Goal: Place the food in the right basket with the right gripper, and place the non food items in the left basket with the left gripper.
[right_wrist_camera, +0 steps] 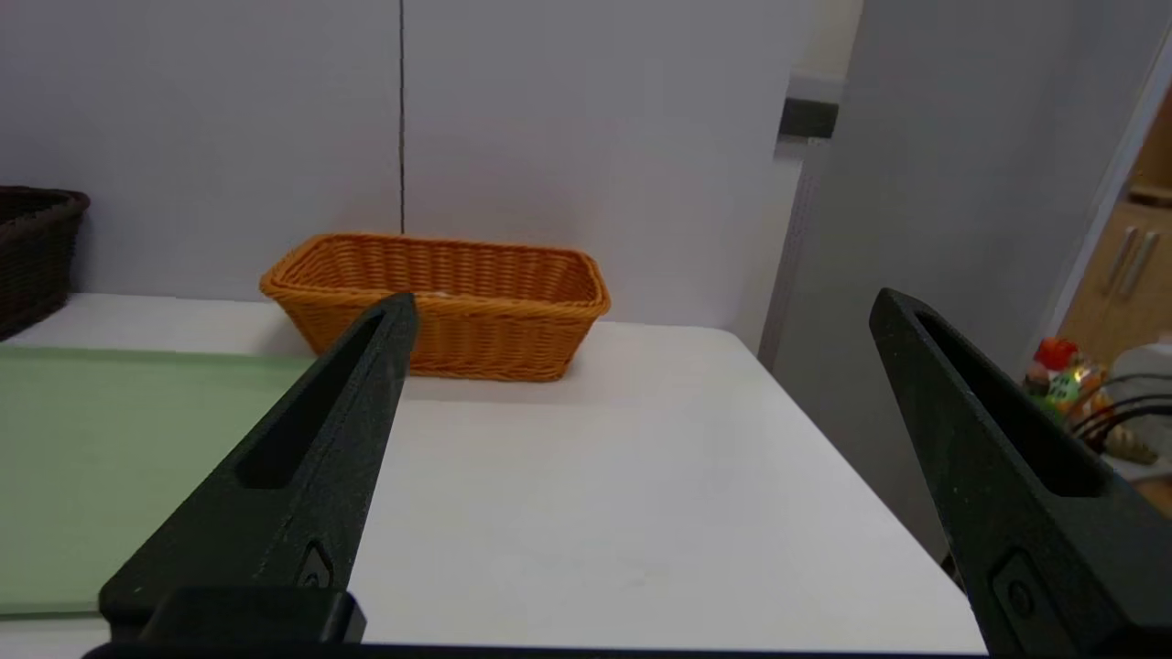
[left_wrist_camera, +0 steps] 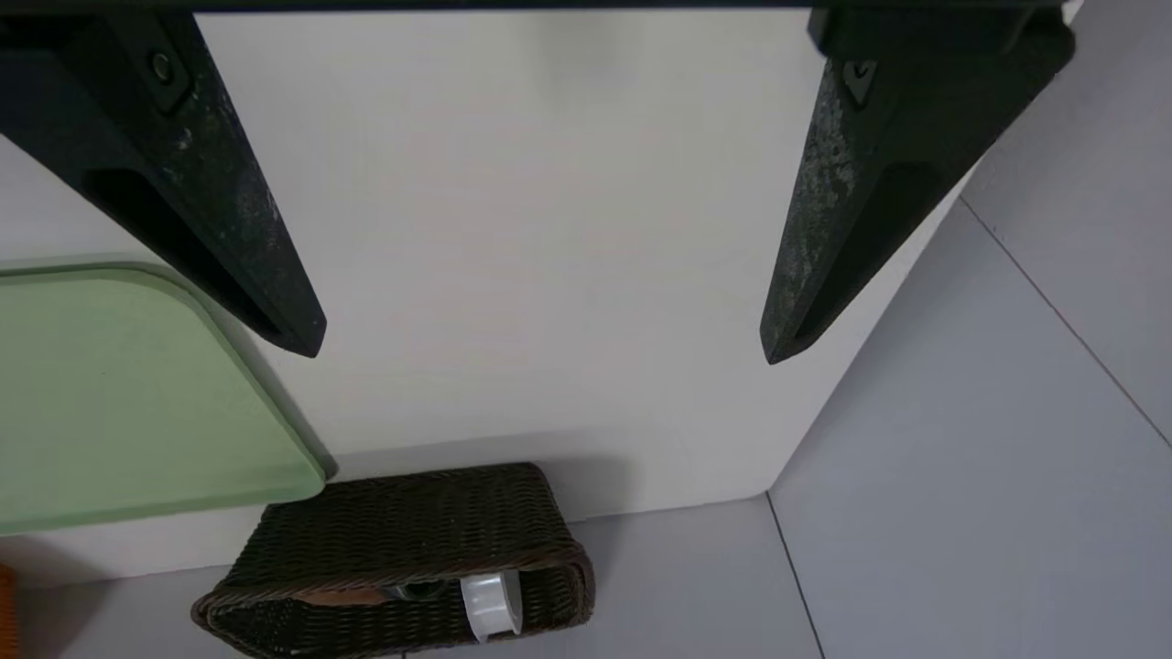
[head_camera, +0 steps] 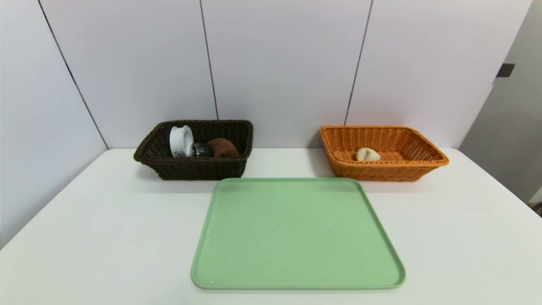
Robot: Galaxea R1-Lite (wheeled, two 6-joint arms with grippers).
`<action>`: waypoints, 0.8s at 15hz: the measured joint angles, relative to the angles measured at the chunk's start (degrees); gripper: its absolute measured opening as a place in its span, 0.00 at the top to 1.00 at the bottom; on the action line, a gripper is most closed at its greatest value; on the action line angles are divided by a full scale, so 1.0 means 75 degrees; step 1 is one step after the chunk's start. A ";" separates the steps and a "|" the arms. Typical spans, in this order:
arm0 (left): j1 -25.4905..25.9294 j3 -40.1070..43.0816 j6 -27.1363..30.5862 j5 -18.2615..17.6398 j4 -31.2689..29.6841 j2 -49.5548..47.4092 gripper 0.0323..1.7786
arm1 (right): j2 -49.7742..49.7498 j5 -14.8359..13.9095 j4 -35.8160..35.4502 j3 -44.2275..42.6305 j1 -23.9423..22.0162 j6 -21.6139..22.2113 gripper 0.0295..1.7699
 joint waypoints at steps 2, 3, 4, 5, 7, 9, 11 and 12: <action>0.0000 0.1063 0.0414 -0.0005 -0.1619 0.0000 0.05 | -0.0002 0.0198 -0.1302 0.0668 0.0003 -0.0397 0.04; -0.0003 0.1367 0.0499 -0.0002 -0.2350 0.0000 0.05 | -0.0002 0.0254 -0.1325 0.0800 0.0003 -0.0476 0.04; -0.0003 0.1525 0.0528 -0.0008 -0.2765 0.0000 0.05 | -0.0002 0.0254 -0.1014 0.0855 0.0003 -0.0465 0.04; 0.0000 0.1603 0.0499 -0.0023 -0.2706 0.0000 0.05 | -0.0002 0.0226 -0.0533 0.0886 0.0003 -0.0392 0.04; -0.0003 0.1661 0.0111 -0.0210 -0.1965 0.0002 0.05 | 0.0000 0.0314 0.0481 0.0907 0.0003 0.0000 0.04; -0.0003 0.1676 -0.0125 -0.0239 -0.1260 0.0002 0.05 | 0.0000 0.0798 0.1263 0.0910 0.0003 0.0545 0.04; -0.0003 0.1679 -0.0478 -0.0250 -0.0627 0.0000 0.05 | 0.0000 0.0913 0.1905 0.0910 0.0000 0.0699 0.04; -0.0003 0.1679 -0.0522 -0.0254 -0.0610 0.0002 0.05 | 0.0000 0.0915 0.1872 0.0910 0.0003 0.0733 0.04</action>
